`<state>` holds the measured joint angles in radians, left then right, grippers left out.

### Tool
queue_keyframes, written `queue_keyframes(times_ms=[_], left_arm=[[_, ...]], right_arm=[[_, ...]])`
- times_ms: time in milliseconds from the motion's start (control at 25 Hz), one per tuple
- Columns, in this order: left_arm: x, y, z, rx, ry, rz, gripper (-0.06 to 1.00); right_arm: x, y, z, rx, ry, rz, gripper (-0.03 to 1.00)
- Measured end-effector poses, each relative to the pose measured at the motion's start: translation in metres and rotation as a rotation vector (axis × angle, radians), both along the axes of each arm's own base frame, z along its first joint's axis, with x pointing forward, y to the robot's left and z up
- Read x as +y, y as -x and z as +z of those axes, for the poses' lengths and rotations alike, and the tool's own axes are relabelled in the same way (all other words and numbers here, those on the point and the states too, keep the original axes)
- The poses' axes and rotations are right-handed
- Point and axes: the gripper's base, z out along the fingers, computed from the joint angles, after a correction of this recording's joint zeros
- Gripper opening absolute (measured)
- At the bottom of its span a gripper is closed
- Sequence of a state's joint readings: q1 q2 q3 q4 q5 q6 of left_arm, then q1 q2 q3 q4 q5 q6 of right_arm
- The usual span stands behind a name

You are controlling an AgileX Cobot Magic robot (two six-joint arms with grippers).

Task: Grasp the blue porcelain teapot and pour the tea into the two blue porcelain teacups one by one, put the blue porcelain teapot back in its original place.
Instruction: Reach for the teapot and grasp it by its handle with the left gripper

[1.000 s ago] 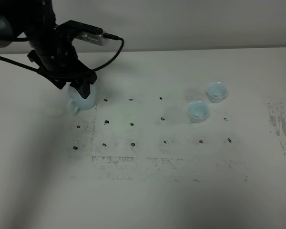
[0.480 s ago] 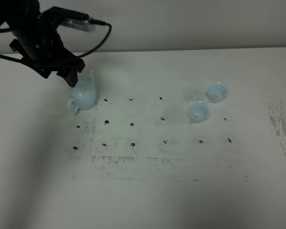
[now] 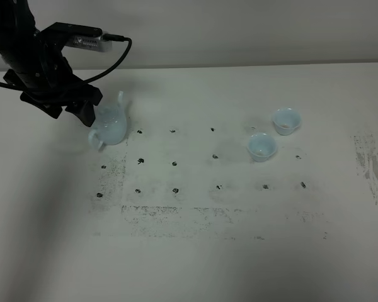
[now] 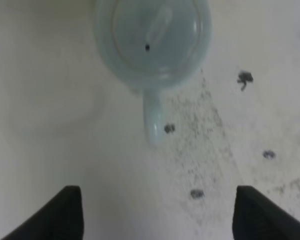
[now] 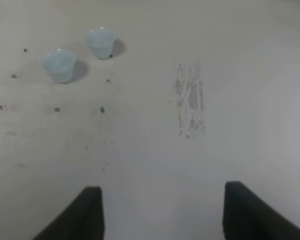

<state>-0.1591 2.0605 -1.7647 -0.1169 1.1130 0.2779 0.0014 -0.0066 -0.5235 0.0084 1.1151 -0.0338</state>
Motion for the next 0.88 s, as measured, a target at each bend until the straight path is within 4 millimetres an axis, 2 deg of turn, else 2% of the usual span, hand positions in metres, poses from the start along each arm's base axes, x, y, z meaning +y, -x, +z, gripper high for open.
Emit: queue_keyframes(times_ms=[320, 640, 880], left_arm=[[-0.003, -0.014, -0.04, 0.037, -0.008, -0.001, 0.06], [-0.034, -0.033, -0.047, 0.026, -0.032, -0.077, 0.06], [-0.026, -0.032, -0.048, 0.078, -0.108, -0.097, 0.06]], right_arm=[[0.0, 0.0, 0.0, 0.0, 0.0, 0.0, 0.5], [0.0, 0.0, 0.0, 0.0, 0.0, 0.0, 0.5], [0.0, 0.0, 0.0, 0.0, 0.0, 0.0, 0.5]])
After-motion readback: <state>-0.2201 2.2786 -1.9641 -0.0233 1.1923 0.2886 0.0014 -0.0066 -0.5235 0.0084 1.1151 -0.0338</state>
